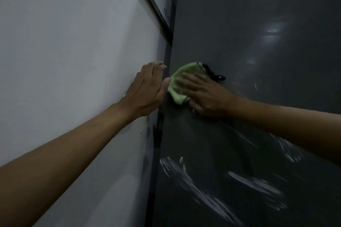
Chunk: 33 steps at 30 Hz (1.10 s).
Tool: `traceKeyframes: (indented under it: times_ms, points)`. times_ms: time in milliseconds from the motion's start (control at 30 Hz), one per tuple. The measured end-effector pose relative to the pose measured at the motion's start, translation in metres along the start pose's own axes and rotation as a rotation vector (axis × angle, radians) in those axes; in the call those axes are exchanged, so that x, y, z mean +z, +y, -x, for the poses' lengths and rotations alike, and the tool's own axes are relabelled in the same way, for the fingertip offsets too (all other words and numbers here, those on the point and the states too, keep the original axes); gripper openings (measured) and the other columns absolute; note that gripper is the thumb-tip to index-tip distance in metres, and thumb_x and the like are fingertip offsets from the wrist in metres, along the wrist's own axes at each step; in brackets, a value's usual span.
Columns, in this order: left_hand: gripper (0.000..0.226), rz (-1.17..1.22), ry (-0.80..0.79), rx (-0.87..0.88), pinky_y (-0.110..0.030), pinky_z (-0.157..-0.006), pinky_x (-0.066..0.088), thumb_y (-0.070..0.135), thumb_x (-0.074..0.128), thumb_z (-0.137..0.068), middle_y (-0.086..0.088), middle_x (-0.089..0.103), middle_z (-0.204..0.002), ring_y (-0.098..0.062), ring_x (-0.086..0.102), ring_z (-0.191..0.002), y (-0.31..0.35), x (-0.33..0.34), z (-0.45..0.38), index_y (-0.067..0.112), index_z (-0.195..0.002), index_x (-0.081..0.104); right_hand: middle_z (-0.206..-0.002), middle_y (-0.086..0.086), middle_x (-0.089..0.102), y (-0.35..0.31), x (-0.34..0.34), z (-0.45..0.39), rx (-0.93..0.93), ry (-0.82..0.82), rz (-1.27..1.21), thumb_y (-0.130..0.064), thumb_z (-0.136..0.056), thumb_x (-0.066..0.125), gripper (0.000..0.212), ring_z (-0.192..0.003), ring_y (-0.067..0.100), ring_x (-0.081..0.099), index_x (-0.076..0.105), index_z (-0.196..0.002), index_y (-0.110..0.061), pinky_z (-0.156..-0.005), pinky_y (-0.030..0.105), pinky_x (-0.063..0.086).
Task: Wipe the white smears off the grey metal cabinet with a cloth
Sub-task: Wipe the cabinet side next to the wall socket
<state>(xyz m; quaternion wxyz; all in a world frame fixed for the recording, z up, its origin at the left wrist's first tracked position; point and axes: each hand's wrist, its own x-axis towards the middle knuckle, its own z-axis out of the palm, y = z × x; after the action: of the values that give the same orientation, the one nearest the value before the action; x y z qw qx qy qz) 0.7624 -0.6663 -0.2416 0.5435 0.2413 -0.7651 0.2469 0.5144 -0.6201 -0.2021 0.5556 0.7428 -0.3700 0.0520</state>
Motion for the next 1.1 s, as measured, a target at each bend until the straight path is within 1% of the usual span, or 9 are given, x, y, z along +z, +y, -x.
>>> traceKeyframes:
  times_ms: [67, 133, 233, 400, 667, 800, 900, 1000, 1100]
  points:
    - [0.053, -0.005, -0.018, -0.005, -0.044, -0.114, 0.041, 0.037, 0.039, -0.107, -0.019, 0.048, -0.149, -0.031, 0.047, -0.136, 0.001, 0.000, 0.000, 0.000, -0.144, 0.048, -0.175, 0.002, 0.019, -0.002, 0.005, 0.002, -0.191, -0.138, 0.043, -0.042, -0.110, 0.040, 0.058, -0.164, 0.024, 0.008, 0.032, -0.166, -0.026, -0.133, 0.048, 0.006]
    - [0.054, -0.004, -0.032, 0.012, -0.041, -0.115, 0.040, 0.038, 0.040, -0.107, -0.018, 0.048, -0.150, -0.030, 0.046, -0.137, 0.002, 0.003, 0.001, 0.000, -0.145, 0.048, -0.176, -0.001, 0.015, 0.011, -0.003, -0.005, -0.266, -0.203, 0.081, -0.049, -0.110, 0.026, 0.060, -0.164, 0.019, 0.005, 0.025, -0.168, -0.031, -0.133, 0.046, 0.009]
    - [0.054, -0.006, -0.046, 0.054, -0.041, -0.113, 0.042, 0.039, 0.042, -0.107, -0.018, 0.048, -0.149, -0.029, 0.047, -0.135, 0.005, 0.007, 0.002, 0.001, -0.145, 0.048, -0.176, -0.002, 0.015, 0.027, -0.016, -0.020, -0.112, -0.137, 0.088, -0.047, -0.109, 0.022, 0.061, -0.164, 0.018, 0.006, 0.024, -0.168, -0.030, -0.133, 0.043, 0.008]
    - [0.051, 0.008, -0.036, 0.053, -0.044, -0.113, 0.042, 0.036, 0.044, -0.108, -0.019, 0.048, -0.149, -0.030, 0.047, -0.134, 0.008, 0.004, -0.001, 0.001, -0.145, 0.048, -0.177, 0.000, 0.013, -0.003, -0.004, -0.018, 0.156, 0.002, 0.048, -0.038, -0.110, 0.040, 0.062, -0.164, 0.021, 0.004, 0.023, -0.168, -0.027, -0.132, 0.044, 0.001]
    - [0.063, -0.041, -0.092, 0.075, -0.049, -0.117, 0.038, 0.047, 0.039, -0.105, -0.019, 0.044, -0.153, -0.033, 0.043, -0.140, 0.012, 0.000, -0.002, 0.002, -0.148, 0.046, -0.176, 0.002, 0.016, 0.006, -0.005, 0.036, 0.006, -0.023, 0.065, -0.036, -0.110, 0.040, 0.059, -0.164, 0.023, 0.008, 0.027, -0.167, -0.024, -0.133, 0.044, 0.004]
    - [0.064, -0.030, -0.110, 0.061, -0.047, -0.120, 0.036, 0.050, 0.037, -0.106, -0.017, 0.041, -0.156, -0.030, 0.039, -0.143, 0.011, -0.002, 0.001, 0.004, -0.150, 0.043, -0.174, 0.003, 0.024, 0.035, -0.020, 0.058, 0.143, 0.103, 0.055, -0.025, -0.107, 0.046, 0.059, -0.163, 0.025, 0.015, 0.035, -0.164, -0.021, -0.133, 0.045, 0.007]
    - [0.064, -0.027, -0.123, 0.075, -0.047, -0.120, 0.036, 0.051, 0.036, -0.106, -0.015, 0.041, -0.156, -0.029, 0.039, -0.144, 0.014, 0.001, 0.006, 0.005, -0.151, 0.043, -0.174, 0.005, 0.025, 0.052, -0.030, 0.070, 0.334, 0.193, 0.074, -0.025, -0.104, 0.044, 0.062, -0.163, 0.026, 0.016, 0.036, -0.165, -0.020, -0.132, 0.048, 0.012]
    - [0.064, -0.007, -0.135, 0.072, -0.046, -0.120, 0.036, 0.050, 0.035, -0.106, -0.014, 0.042, -0.156, -0.028, 0.040, -0.143, 0.017, 0.007, 0.012, 0.005, -0.150, 0.044, -0.175, 0.002, 0.022, 0.043, -0.031, 0.067, 0.585, 0.258, 0.041, -0.027, -0.105, 0.045, 0.062, -0.164, 0.024, 0.012, 0.032, -0.166, -0.024, -0.131, 0.044, 0.008]
    - [0.063, 0.000, -0.152, 0.076, -0.045, -0.120, 0.037, 0.050, 0.035, -0.106, -0.014, 0.042, -0.155, -0.027, 0.041, -0.143, 0.017, 0.014, 0.017, 0.006, -0.149, 0.044, -0.176, 0.003, 0.016, 0.020, -0.022, 0.053, 0.711, 0.307, 0.018, -0.030, -0.107, 0.042, 0.063, -0.164, 0.025, 0.007, 0.027, -0.167, -0.021, -0.132, 0.044, 0.003]
